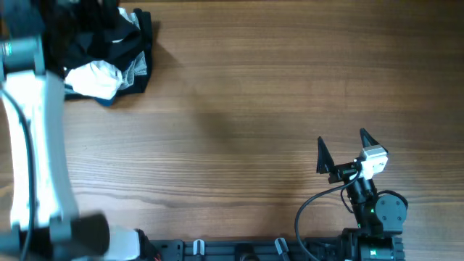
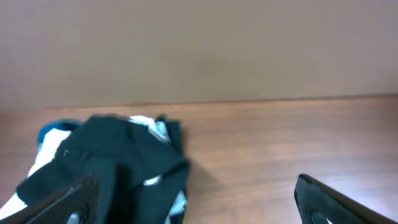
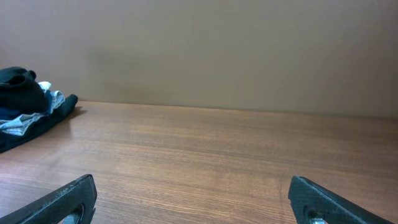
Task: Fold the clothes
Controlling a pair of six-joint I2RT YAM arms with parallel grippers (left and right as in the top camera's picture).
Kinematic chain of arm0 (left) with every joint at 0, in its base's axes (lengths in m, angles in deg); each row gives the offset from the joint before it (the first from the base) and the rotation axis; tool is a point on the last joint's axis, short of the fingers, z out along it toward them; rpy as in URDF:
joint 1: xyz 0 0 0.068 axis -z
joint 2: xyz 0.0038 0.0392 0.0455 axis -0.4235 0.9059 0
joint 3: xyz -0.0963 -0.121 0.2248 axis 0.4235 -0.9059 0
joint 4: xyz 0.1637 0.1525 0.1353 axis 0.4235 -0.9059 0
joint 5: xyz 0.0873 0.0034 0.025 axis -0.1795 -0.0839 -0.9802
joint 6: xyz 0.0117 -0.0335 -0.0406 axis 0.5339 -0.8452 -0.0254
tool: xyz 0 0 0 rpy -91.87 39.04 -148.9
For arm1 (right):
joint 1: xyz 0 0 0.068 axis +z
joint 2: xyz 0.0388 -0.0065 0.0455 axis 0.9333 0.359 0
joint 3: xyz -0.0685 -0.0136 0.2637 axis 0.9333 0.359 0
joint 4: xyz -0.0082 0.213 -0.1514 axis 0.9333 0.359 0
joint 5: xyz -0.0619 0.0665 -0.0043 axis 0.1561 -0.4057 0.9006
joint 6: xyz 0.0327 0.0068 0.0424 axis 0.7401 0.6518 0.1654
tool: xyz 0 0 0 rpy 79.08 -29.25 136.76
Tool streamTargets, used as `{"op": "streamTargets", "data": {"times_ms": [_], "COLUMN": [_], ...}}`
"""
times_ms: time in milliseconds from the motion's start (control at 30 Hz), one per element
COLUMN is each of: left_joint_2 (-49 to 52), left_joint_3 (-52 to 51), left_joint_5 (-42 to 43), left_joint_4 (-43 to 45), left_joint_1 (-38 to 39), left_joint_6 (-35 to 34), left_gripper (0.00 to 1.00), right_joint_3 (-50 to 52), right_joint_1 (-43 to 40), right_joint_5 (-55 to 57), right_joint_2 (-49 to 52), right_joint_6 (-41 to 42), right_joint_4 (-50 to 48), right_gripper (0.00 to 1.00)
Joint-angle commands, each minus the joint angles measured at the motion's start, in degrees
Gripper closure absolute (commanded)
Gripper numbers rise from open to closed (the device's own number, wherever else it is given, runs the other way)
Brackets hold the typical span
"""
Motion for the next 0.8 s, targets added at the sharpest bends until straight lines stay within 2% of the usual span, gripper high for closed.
{"op": "streamTargets", "data": {"times_ms": [0,200,433,600,767], "left_joint_2": [-14.84,-43.28,-69.83,-81.88,-88.76], "left_joint_3": [-17.77,-54.03,-79.54,-89.37,-93.72], "left_joint_5": [7.65,8.17,8.13,8.09,4.57], "left_joint_4": [5.73,23.06,31.95,34.12,34.25], "left_joint_1": [0.09,0.09,0.09,0.09,1.01], "left_joint_6": [3.48,3.23,3.21,3.21,3.06], "left_gripper": [0.0,0.0,0.0,0.0,0.0], "right_joint_3": [0.07,0.07,0.07,0.07,0.07], "right_joint_1": [0.17,0.17,0.17,0.17,0.17], "right_joint_5": [-0.9,-0.9,-0.9,-0.9,-0.9], "right_joint_2": [-0.72,-0.72,-0.72,-0.72,-0.72], "right_joint_6": [0.37,0.37,0.37,0.35,0.37], "right_joint_4": [-0.28,-0.28,-0.28,-0.28,-0.28], "right_gripper": [0.0,0.0,0.0,0.0,0.0]}}
